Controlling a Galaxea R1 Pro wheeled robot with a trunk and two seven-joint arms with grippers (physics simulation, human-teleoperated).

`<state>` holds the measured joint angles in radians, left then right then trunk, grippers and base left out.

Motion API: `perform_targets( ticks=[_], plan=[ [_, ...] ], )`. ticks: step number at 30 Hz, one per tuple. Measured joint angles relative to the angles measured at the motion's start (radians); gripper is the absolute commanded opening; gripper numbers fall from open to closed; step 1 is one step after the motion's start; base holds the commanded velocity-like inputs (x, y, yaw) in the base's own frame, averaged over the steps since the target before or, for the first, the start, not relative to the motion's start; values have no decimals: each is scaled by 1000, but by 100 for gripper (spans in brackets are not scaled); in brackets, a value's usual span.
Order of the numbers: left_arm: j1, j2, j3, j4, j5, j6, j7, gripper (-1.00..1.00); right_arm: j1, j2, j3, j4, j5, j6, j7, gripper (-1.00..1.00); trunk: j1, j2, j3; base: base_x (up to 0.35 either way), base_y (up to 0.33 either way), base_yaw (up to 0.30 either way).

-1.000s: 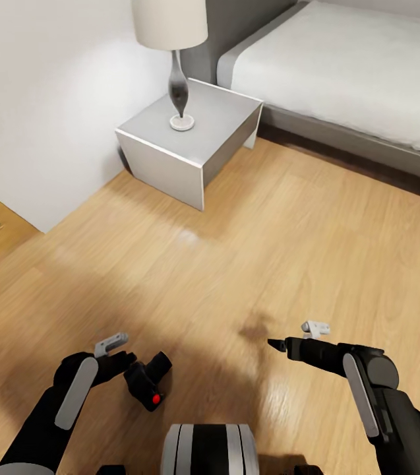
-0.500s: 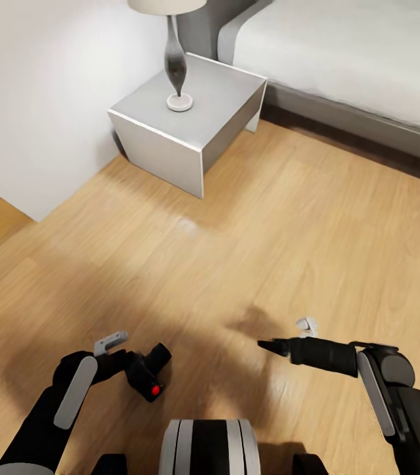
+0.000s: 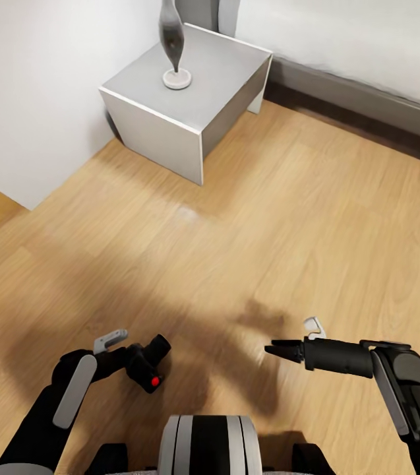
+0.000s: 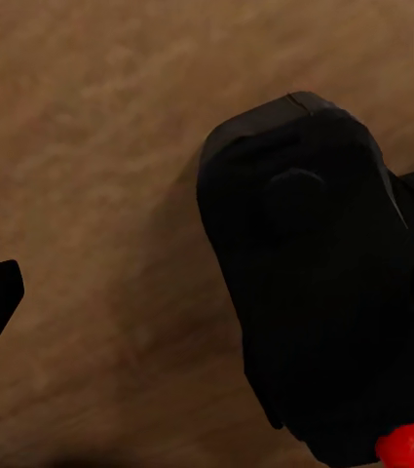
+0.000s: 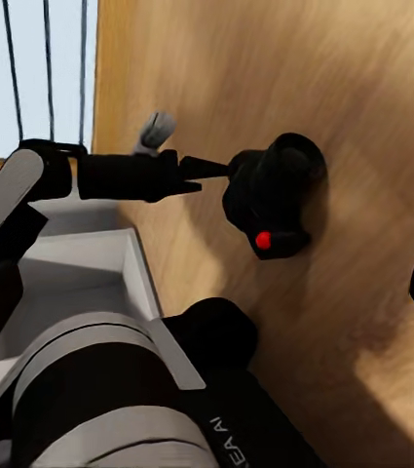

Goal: Attach the digital camera to the camera tripod in the bedroom.

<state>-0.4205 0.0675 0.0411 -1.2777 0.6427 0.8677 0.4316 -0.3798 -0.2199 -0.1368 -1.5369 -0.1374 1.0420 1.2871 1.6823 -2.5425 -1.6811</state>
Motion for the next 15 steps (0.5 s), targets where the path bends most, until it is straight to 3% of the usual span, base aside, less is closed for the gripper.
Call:
perform_targets(
  ticks=[6, 15],
  plan=[
    [0, 0, 0, -38, 0, 1, 1, 100, 0, -2, 0, 1, 2, 0, 9, 100, 3, -1, -23, 0, 0, 0],
    [2, 2, 3, -39, 4, 0, 1, 100, 1, 7, -9, 14, 6, 0, 2, 100, 3, -1, -23, 0, 0, 0]
  ],
)
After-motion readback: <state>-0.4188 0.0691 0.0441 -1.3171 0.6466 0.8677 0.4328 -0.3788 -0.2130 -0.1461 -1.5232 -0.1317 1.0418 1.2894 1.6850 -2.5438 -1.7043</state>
